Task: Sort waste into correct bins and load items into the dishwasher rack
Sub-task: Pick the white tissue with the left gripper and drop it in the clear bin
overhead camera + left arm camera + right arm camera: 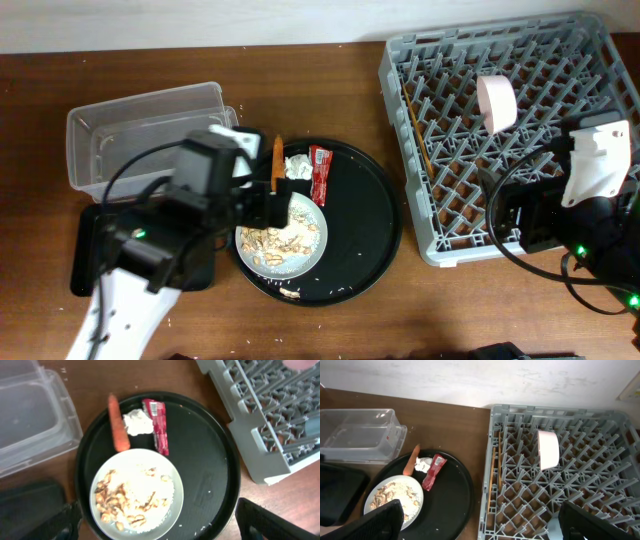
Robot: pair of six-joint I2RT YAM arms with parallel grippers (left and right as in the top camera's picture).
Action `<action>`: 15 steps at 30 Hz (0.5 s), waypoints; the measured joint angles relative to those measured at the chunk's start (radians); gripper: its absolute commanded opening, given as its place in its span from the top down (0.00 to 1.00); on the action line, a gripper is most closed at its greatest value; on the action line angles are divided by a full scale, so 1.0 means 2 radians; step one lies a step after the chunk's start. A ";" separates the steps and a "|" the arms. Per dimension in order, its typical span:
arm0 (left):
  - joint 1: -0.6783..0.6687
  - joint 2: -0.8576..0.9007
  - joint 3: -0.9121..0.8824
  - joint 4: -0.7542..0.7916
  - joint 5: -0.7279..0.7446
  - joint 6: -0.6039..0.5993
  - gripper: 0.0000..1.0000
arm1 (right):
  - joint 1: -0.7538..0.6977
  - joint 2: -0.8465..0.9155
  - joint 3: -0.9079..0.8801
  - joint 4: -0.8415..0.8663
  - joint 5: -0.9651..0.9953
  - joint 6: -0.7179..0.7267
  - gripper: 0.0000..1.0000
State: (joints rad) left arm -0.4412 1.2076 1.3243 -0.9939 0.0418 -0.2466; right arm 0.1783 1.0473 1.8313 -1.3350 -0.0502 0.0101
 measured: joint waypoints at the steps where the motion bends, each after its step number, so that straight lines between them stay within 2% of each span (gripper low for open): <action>1: -0.020 0.016 0.000 0.016 -0.021 0.001 0.09 | 0.000 0.002 0.000 0.000 0.000 -0.001 0.02; 2: -0.040 0.044 0.000 0.042 -0.039 0.002 0.11 | 0.000 0.004 0.000 0.000 0.000 -0.002 0.02; 3: -0.050 0.083 0.000 0.071 -0.049 0.003 0.18 | 0.000 0.007 -0.001 0.001 0.000 -0.002 0.02; 6: -0.050 0.195 0.000 0.137 -0.061 0.002 0.19 | 0.000 0.027 -0.001 0.000 0.000 -0.003 0.02; 8: -0.050 0.235 0.000 0.159 -0.066 0.002 0.20 | 0.000 0.045 -0.002 0.000 0.000 -0.003 0.02; 13: -0.051 0.244 0.000 0.177 -0.091 0.002 0.19 | 0.000 0.109 -0.002 0.000 -0.005 -0.003 0.02; 15: -0.051 0.244 0.000 0.171 -0.091 0.002 0.19 | 0.000 0.105 -0.006 0.015 -0.026 -0.019 0.02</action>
State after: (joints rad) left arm -0.5423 1.6947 1.3239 -0.6521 -0.1402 -0.2436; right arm 0.1783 1.2572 1.8191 -1.3041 -0.1020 -0.0284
